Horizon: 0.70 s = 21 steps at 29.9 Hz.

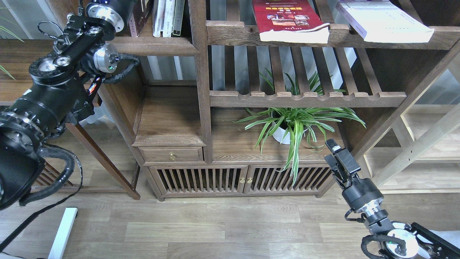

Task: Organize books on shelf

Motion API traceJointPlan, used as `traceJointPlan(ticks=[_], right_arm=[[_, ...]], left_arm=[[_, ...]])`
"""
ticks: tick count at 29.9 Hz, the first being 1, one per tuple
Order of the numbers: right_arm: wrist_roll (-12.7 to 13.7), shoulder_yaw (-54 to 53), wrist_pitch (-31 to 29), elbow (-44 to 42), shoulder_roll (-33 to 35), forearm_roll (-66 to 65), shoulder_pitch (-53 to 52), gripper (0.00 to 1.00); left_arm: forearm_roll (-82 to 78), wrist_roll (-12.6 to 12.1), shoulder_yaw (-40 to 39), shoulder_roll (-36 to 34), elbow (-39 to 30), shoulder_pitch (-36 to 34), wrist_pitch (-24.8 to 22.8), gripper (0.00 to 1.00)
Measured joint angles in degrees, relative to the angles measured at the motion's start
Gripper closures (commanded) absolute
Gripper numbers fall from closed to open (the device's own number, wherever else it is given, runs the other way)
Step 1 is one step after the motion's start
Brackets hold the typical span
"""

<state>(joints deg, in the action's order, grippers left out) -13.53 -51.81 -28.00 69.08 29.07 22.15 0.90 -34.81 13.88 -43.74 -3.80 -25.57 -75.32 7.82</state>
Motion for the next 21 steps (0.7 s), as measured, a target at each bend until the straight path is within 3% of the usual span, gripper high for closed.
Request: traceJointPlan(ticks=[21], right_arm=[[0.0,1.0,0.0,-0.27,-0.07,-0.09,0.07,0.02]], left_arm=[[1.62,0.15,-0.09,-0.16,-0.24,-3.49,0.0,0.71]])
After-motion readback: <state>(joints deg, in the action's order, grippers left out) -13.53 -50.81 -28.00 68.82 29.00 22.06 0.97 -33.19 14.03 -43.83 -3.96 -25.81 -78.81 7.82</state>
